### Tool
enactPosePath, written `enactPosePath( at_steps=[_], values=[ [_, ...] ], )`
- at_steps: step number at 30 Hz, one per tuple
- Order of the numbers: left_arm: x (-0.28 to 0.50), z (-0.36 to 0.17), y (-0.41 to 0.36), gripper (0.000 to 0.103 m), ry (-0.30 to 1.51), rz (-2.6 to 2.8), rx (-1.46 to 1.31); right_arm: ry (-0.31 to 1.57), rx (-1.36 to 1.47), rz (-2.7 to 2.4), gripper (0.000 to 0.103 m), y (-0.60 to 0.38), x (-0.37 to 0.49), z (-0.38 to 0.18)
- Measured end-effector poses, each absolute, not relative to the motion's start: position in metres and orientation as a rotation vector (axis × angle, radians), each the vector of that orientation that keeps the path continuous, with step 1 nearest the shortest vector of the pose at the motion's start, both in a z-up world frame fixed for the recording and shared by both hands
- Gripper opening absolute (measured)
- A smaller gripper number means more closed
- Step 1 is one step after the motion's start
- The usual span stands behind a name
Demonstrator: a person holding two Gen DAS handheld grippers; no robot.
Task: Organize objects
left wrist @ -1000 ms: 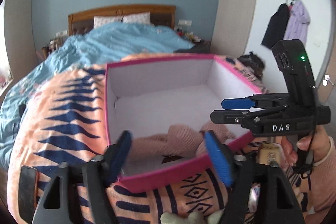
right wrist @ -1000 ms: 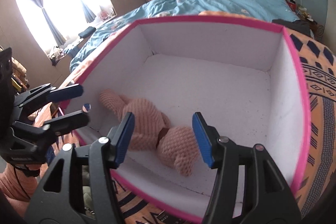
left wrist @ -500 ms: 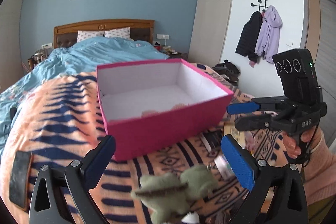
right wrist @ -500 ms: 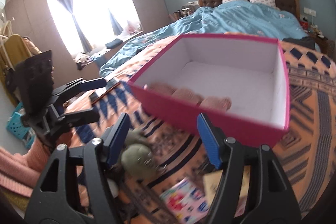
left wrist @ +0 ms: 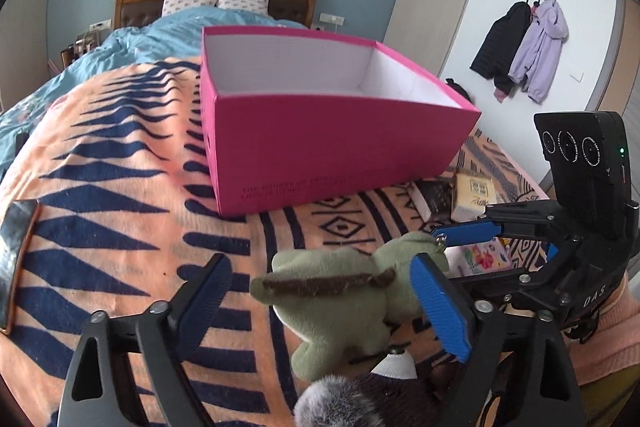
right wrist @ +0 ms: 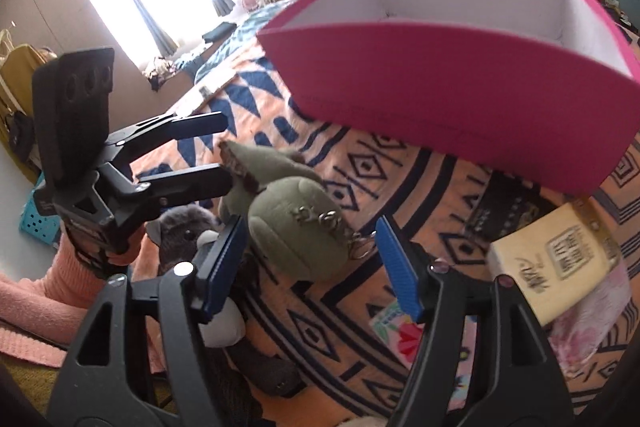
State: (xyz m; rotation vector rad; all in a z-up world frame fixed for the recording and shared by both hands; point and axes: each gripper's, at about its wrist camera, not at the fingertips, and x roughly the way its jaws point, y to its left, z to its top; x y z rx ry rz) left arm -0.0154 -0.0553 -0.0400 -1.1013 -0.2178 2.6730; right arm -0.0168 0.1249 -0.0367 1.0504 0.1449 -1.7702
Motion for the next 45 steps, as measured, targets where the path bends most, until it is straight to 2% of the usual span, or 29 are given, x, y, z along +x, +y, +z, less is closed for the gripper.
enactPosePath(
  at_steps=[5, 9, 16, 27, 45],
  values=[
    [-0.017, -0.046, -0.055, 0.07, -0.231, 2.635, -1.138, 0.158, 1.066, -1.78, 0.068, 0.118, -0.015, -0.044],
    [-0.017, -0.048, -0.055, 0.067, -0.233, 2.627, -1.16, 0.149, 1.08, -1.785, 0.068, 0.116, -0.016, -0.048],
    [-0.016, -0.044, -0.05, 0.066, -0.225, 2.613, -1.171, 0.157, 1.057, -1.782, 0.06, 0.116, -0.013, -0.045],
    [-0.019, -0.02, -0.037, 0.065, -0.229, 2.617, -1.07, 0.175, 0.96, -1.833, 0.06, 0.135, -0.016, -0.019],
    [-0.045, 0.062, -0.03, 0.066, -0.112, 2.719, -0.831, 0.201, 0.702, -1.908, 0.06, 0.141, -0.04, 0.067]
  ],
)
